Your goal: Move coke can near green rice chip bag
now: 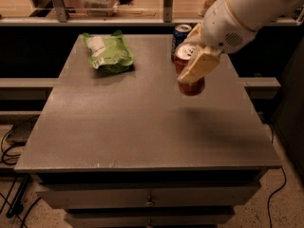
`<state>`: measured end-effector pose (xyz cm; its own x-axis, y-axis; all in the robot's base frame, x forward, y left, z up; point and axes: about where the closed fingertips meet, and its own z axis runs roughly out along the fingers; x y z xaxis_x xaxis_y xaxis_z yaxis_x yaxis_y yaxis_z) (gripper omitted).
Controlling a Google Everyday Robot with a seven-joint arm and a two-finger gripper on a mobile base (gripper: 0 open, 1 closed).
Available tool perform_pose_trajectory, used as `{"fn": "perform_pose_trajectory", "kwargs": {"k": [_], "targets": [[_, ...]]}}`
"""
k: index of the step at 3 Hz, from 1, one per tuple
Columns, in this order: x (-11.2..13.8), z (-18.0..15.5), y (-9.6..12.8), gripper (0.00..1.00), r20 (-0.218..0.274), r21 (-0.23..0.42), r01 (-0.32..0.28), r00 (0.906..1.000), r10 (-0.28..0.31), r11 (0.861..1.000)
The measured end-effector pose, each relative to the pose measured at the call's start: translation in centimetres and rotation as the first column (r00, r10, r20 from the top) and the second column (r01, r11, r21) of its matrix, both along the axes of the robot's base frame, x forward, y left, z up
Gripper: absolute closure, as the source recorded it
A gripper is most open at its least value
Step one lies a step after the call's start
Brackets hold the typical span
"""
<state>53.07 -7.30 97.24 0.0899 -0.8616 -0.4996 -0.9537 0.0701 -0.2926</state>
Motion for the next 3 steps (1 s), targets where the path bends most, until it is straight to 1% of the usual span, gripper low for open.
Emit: {"fn": "perform_pose_trajectory", "kwargs": {"k": [1, 2, 3], "targets": [[0.2, 1.1, 0.1, 1.0, 0.021, 0.009, 0.0, 0.9998, 0.0, 1.0], [0.4, 0.4, 0.2, 1.0, -0.008, 0.068, 0.058, 0.9983, -0.058, 0.996], [1.9, -0.2, 2.7, 1.0, -0.007, 0.15, 0.106, 0.9943, -0.106, 0.983]]}}
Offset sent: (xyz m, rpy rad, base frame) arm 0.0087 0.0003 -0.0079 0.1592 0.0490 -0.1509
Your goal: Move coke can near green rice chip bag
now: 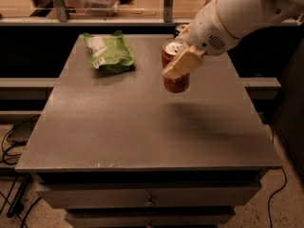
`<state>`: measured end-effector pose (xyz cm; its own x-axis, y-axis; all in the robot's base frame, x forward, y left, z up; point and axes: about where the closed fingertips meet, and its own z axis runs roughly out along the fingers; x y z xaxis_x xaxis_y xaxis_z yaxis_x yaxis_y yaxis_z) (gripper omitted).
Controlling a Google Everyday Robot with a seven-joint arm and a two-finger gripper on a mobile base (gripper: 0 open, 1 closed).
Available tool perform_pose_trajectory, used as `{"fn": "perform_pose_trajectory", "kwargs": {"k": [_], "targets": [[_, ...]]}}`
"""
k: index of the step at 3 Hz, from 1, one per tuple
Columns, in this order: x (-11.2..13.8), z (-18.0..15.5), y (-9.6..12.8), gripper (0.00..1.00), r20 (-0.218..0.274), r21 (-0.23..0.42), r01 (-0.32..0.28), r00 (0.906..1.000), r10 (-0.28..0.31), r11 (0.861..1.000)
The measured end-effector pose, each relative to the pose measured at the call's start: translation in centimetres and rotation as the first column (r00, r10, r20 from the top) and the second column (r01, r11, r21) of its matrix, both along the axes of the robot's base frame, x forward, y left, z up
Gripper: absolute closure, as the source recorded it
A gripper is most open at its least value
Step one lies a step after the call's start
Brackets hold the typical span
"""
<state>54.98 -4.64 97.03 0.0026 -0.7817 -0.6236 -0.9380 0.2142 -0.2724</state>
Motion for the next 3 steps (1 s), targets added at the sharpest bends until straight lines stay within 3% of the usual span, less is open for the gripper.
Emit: {"fn": "perform_pose_trajectory", "kwargs": {"k": [1, 3], "targets": [[4.2, -0.5, 4.1, 1.0, 0.026, 0.076, 0.047, 0.9985, -0.049, 0.996], [8.7, -1.4, 8.6, 1.0, 0.015, 0.104, 0.061, 0.9979, -0.063, 0.993]]}}
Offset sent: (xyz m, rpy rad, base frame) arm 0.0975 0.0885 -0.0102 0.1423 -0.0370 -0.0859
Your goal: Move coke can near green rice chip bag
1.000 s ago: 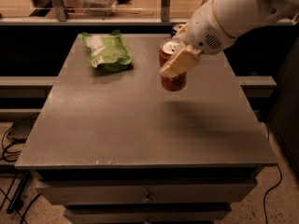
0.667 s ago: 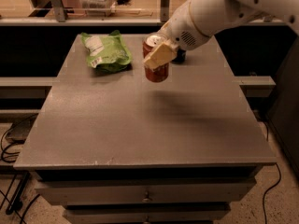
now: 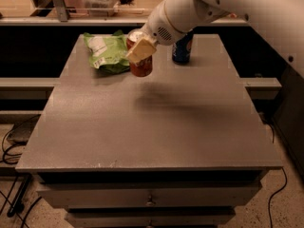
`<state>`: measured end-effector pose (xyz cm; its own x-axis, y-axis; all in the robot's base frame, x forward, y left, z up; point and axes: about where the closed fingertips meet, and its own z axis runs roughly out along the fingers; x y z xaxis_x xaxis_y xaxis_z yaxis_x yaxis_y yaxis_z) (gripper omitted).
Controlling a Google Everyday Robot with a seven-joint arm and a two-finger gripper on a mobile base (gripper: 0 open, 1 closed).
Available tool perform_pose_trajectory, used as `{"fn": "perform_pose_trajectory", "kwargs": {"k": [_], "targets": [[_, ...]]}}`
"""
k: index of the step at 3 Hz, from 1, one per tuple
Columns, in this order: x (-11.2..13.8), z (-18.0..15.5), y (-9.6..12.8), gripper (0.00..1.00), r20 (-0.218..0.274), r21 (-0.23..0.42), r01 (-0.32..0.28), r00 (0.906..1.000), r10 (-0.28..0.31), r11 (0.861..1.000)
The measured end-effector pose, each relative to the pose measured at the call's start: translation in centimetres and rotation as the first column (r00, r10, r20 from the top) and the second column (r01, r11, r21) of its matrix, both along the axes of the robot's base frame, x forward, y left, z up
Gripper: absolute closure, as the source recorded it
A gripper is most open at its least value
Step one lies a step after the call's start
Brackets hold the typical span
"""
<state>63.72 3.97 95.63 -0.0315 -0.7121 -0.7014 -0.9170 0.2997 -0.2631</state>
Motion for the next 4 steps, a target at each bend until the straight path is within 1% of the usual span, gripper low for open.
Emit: {"fn": "perform_pose_trajectory", "kwargs": {"k": [1, 3, 4], "targets": [[1.5, -1.1, 1.2, 0.82, -0.02, -0.016, 0.009, 0.9998, -0.009, 1.0], [4.0, -3.5, 2.5, 0.36, -0.051, -0.033, 0.028, 0.9983, -0.03, 0.999], [4.3, -4.0, 2.7, 0.12, -0.061, -0.002, 0.035, 0.9975, -0.035, 0.999]]}}
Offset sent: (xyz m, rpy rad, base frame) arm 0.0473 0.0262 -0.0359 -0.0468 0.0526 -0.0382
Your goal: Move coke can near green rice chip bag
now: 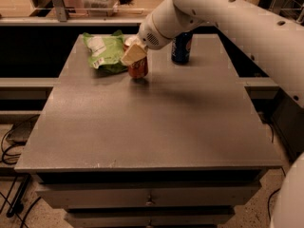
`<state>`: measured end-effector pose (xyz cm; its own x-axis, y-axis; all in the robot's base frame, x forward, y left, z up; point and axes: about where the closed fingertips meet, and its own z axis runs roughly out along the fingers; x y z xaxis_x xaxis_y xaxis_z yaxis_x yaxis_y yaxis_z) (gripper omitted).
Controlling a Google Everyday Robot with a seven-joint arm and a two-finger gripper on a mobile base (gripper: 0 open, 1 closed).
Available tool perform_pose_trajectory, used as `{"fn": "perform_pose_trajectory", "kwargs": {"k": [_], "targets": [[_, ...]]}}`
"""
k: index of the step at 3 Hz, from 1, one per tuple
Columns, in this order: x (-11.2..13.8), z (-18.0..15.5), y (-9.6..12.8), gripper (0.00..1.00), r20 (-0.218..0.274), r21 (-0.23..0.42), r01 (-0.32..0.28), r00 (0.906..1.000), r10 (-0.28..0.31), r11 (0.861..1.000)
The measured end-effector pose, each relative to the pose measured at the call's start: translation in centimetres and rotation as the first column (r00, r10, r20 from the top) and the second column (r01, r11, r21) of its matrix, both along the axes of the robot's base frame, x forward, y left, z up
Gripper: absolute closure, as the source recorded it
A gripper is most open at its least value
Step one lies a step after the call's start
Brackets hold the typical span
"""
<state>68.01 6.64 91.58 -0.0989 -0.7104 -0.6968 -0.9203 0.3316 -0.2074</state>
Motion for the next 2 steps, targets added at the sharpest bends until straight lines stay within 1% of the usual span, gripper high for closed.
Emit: {"fn": "perform_pose_trajectory", "kwargs": {"k": [1, 2], "targets": [[-0.03, -0.1, 0.15, 0.0, -0.002, 0.001, -0.002, 1.0, 0.002, 1.0], [-0.03, -0.11, 0.16, 0.0, -0.002, 0.001, -0.002, 1.0, 0.002, 1.0]]}}
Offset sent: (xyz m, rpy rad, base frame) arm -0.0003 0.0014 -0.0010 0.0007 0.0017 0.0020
